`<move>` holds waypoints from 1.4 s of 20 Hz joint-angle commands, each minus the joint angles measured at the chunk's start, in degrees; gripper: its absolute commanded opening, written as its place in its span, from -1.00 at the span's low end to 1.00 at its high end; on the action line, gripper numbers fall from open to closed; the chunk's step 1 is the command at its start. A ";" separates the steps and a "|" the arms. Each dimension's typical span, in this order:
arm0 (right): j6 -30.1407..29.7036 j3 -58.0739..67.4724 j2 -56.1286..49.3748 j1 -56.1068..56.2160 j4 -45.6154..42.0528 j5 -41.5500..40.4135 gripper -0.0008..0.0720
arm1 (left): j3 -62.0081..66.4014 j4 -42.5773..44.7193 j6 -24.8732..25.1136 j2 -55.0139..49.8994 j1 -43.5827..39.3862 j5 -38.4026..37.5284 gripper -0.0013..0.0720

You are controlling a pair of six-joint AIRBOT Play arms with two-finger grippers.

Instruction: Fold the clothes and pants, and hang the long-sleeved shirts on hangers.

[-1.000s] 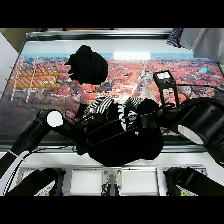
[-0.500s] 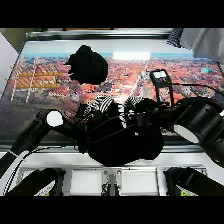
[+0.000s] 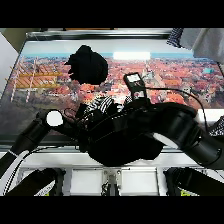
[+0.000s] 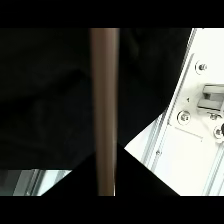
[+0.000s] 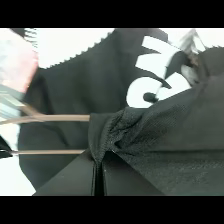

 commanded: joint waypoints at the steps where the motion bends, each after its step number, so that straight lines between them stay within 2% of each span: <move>1: -0.02 0.04 -1.09 2.67 1.40 -5.81 -0.94 | 0.00 0.00 0.20 0.02 0.02 0.59 -0.93; 14: -2.84 0.07 -1.29 4.07 5.01 -6.21 -0.88 | 0.00 0.00 0.20 0.04 0.02 1.36 -0.93; 15: -2.86 0.07 -1.29 4.07 5.22 -6.03 -0.48 | 0.00 0.00 0.20 0.04 0.02 1.36 -0.93; 16: -2.89 0.07 -1.22 4.02 5.38 -5.75 0.19 | 0.00 0.00 0.20 0.02 0.02 1.36 -0.93; 17: -3.39 0.07 -1.09 3.93 5.62 -5.38 0.76 | -0.02 0.00 0.20 0.04 0.02 1.36 -0.93; 19: -6.03 0.11 -0.20 3.21 7.52 -3.63 0.82 | -0.02 0.00 0.20 0.04 0.02 1.33 -0.93; 22: -14.80 1.36 2.32 -2.23 15.34 2.19 0.83 | -0.02 0.00 0.20 0.04 0.02 1.25 -0.93; 27: -41.99 5.40 3.78 -20.81 32.61 16.85 0.82 | 0.00 0.00 0.20 0.02 0.02 1.27 -0.93; 28: -45.68 5.40 3.74 -24.59 34.45 17.97 0.83 | -0.02 0.00 0.20 0.04 0.02 1.25 -0.93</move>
